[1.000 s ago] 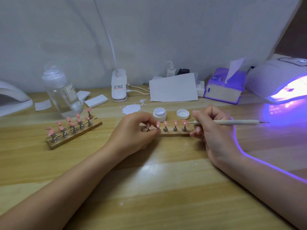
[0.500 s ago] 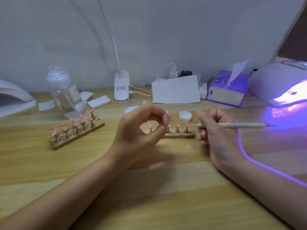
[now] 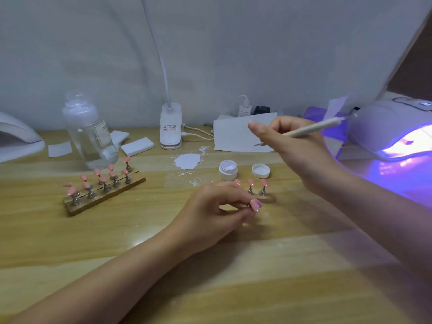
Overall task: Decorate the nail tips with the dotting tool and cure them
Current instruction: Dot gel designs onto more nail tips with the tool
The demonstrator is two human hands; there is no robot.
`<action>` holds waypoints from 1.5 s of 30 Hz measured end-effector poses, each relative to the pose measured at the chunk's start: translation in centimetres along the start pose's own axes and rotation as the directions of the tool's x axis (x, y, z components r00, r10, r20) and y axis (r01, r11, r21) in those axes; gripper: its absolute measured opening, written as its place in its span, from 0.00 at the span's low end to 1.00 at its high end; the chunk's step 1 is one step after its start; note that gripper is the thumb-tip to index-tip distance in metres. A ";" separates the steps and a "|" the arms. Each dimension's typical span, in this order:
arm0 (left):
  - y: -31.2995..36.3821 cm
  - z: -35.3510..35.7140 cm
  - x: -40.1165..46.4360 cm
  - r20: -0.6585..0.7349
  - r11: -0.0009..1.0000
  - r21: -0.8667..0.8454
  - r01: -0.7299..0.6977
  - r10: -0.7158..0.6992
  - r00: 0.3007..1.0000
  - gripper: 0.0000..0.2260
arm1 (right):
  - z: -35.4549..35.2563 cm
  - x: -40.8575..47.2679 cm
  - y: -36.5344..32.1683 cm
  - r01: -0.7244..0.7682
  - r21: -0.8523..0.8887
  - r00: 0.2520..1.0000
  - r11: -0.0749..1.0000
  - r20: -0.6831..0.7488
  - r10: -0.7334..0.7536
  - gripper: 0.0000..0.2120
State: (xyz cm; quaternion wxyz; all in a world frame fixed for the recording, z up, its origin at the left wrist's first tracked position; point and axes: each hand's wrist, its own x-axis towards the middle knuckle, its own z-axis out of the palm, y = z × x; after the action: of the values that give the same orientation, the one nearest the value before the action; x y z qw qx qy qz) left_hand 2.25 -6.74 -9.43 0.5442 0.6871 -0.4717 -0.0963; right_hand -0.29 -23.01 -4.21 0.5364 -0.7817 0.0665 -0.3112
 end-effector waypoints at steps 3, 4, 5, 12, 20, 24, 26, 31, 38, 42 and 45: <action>0.0 -0.1 0.0 0.002 1.000 -0.004 0.016 -0.016 1.000 0.05 | 1.5 2.2 0.8 -0.050 -0.090 0.996 0.995 0.067 0.056 0.20; 0.0 0.0 0.0 0.001 1.000 -0.005 0.010 -0.010 1.000 0.05 | 2.0 2.7 1.1 -0.060 -0.132 0.992 0.989 0.101 0.074 0.19; 0.0 0.0 0.0 0.000 1.000 -0.003 0.002 -0.002 1.000 0.05 | 2.5 3.1 1.4 -0.068 -0.172 0.987 0.983 0.132 0.091 0.18; -0.2 0.0 0.1 0.013 1.000 0.013 0.010 -0.010 1.000 0.04 | 4.6 4.1 3.7 -0.068 -0.356 0.984 0.932 0.132 0.122 0.19; -0.2 0.0 0.1 -0.004 0.999 0.002 0.045 -0.045 0.999 0.08 | 4.8 4.2 3.7 -0.015 -0.414 0.984 0.910 0.153 0.086 0.15; -0.3 0.1 0.1 -0.005 0.998 0.006 0.059 -0.059 0.998 0.09 | 4.7 4.1 3.6 0.011 -0.421 0.984 0.907 0.165 0.064 0.14; -0.4 0.1 0.0 -0.005 0.997 0.036 0.069 -0.069 0.998 0.08 | 4.7 4.1 3.5 0.017 -0.422 0.981 0.906 0.184 0.067 0.15; -0.1 0.0 0.0 0.006 0.998 0.023 0.062 -0.062 0.998 0.11 | 4.7 4.2 3.7 0.007 -0.422 0.978 0.906 0.193 0.082 0.15; -0.1 0.1 0.0 0.012 0.997 0.025 0.069 -0.069 0.998 0.06 | 4.4 3.3 3.6 0.067 -0.413 0.979 0.908 0.204 0.020 0.17; -0.2 0.1 0.0 0.011 0.997 0.033 0.066 -0.067 0.998 0.05 | 3.1 2.7 1.6 0.107 -0.238 0.994 0.965 -0.006 -0.112 0.19; -0.3 0.1 0.1 0.009 0.998 0.042 0.051 -0.052 0.999 0.06 | 1.7 0.5 0.2 0.098 0.013 0.985 0.995 -0.146 -0.095 0.19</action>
State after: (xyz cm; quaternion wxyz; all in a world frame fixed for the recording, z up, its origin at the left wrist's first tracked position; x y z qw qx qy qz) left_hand 2.43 -6.91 -9.64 0.5249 0.7097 -0.4583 -0.1038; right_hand 1.11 -21.96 -4.54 0.5223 -0.7537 0.0643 -0.3937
